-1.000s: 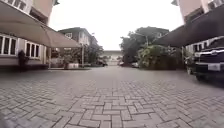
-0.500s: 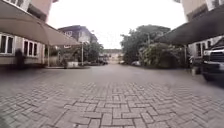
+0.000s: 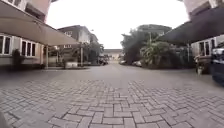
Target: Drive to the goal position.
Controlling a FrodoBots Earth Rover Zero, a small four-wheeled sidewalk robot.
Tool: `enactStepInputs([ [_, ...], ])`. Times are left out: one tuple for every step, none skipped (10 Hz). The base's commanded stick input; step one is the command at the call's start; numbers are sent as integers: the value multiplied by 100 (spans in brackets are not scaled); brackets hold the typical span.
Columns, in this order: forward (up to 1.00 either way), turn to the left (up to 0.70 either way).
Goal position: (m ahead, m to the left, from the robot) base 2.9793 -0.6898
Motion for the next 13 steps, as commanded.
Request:
enactStepInputs([
  [70,0],
  [70,0],
  [70,0],
  [70,0],
  [70,0],
  [70,0],
  [70,0],
  [70,0],
  [70,0],
  [70,0],
  [70,0],
  [70,0],
  [70,0],
])
